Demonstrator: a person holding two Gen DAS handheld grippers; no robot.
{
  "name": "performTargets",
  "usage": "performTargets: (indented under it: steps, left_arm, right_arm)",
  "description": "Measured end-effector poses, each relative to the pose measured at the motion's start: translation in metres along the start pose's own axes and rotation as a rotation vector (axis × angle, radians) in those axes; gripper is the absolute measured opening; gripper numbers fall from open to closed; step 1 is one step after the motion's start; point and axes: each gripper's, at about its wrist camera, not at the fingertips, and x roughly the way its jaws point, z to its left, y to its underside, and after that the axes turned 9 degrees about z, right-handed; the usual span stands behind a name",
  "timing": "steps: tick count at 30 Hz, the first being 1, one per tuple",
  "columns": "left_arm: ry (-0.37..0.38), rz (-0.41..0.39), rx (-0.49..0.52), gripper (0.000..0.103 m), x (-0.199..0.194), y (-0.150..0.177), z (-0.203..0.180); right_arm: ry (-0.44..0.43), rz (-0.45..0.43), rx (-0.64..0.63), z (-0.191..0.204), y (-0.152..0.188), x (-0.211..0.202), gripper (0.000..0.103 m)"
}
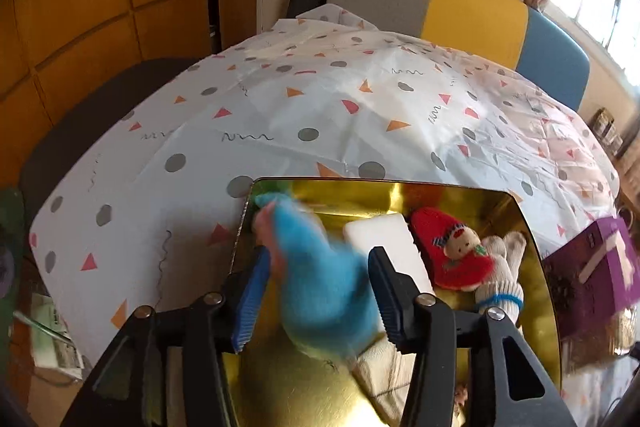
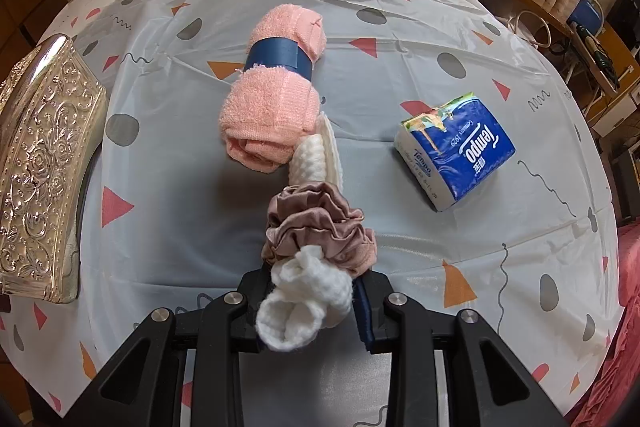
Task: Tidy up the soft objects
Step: 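Carry the blue bunny into the gold tray and open the left gripper while the right holds the scrunchie, then hold the scrunchie bundle in the right gripper above the bed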
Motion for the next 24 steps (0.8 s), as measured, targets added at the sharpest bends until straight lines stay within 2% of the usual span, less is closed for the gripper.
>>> performTargets:
  steps: [2,4,11,18,24]
  left_arm:
    - [-0.018,-0.002,-0.013,0.061,0.001,0.003,0.0]
    - [-0.006,-0.009,-0.025,0.061,-0.002,0.01,0.001]
    - [-0.073,-0.048,-0.023,0.061,-0.02,0.041,-0.003]
    - [-0.041,-0.09,-0.027,0.063,-0.045,0.068,-0.013]
    - [-0.023,-0.095,-0.017,0.066,-0.056,0.087,-0.023]
  right_arm:
    - [0.001,0.0,-0.001,0.0,0.0,-0.001,0.032]
    - [0.001,0.0,-0.001,0.0,0.0,-0.001,0.032]
    - [0.01,-0.002,-0.006,0.0,0.0,-0.001,0.032]
    - [0.012,-0.002,-0.006,0.0,0.0,-0.001,0.032]
    - [0.021,-0.004,-0.01,0.002,0.001,-0.002,0.032]
